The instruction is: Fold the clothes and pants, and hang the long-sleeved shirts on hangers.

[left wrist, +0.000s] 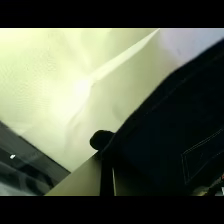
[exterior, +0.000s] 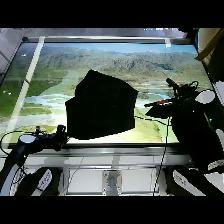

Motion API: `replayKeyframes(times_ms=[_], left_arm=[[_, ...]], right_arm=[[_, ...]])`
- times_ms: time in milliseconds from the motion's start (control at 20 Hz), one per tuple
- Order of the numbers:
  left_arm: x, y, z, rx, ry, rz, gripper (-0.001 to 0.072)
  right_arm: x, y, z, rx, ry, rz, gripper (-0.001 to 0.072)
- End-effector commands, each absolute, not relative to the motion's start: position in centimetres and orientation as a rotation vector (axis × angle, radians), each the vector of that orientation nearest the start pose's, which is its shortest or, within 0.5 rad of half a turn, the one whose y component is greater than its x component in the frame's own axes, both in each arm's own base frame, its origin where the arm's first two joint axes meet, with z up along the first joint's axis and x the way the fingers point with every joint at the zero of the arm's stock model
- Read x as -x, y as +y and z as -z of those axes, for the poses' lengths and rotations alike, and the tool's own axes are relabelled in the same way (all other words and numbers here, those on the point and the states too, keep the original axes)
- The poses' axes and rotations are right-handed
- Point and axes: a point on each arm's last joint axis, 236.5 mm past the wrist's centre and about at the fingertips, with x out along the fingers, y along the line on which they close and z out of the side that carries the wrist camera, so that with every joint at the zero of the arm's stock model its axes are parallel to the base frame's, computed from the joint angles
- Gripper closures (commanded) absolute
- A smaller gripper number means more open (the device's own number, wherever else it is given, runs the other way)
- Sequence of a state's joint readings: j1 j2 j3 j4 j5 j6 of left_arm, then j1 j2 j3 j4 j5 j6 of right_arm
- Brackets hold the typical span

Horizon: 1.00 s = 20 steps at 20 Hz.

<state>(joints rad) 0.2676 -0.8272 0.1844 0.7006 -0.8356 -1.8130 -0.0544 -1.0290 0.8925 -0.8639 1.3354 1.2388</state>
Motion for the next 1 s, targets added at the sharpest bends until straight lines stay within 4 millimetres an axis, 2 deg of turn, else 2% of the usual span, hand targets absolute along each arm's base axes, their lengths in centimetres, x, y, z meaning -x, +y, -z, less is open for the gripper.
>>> replayKeyframes(times_ms=[0,100,150,200,300,400,500,600,750,950], left_arm=[[-23.9,-7.4,10.1,1.279,1.193,-0.206,0.0681],[-24.7,-7.2,9.4,1.222,1.173,-0.161,0.0682],[-24.9,-7.1,9.2,1.192,1.164,-0.137,0.0682],[-25.1,-7.1,9.0,1.185,1.161,-0.129,0.0682],[-25.0,-7.2,9.0,1.169,1.164,-0.115,0.0682],[-24.7,-7.6,9.0,1.122,1.179,-0.07,0.0682],[-24.3,-8.0,8.9,1.107,1.197,-0.043,0.0682],[-24.1,-8.1,9.0,1.079,1.204,-0.021,0.0682],[-24.0,-8.0,9.0,1.065,1.205,-0.018,0.0682],[-24.0,-8.0,9.0,1.065,1.206,-0.018,0.0682]], right_arm=[[-27.1,14.0,-4.9,-0.417,1.324,-0.642,0.0373],[-25.0,14.3,-4.9,-0.427,1.405,-0.68,0.0362],[-24.6,14.6,-4.5,-0.469,1.427,-0.668,0.0263],[-24.5,15.2,-3.9,-0.558,1.439,-0.638,0.0231],[-24.8,16.4,-1.7,-0.773,1.446,-0.548,0.0121],[-24.6,17.2,1.5,-0.958,1.428,-0.457,0.0122],[-24.1,17.0,4.6,-1.06,1.42,-0.359,0.0122],[-23.8,17.6,5.6,-1.09,1.411,-0.379,0.013],[-25.4,18.3,7.3,-1.093,1.39,-0.333,0.0133],[-26.6,19.6,9.3,-1.08,1.436,-0.321,0.0133]])
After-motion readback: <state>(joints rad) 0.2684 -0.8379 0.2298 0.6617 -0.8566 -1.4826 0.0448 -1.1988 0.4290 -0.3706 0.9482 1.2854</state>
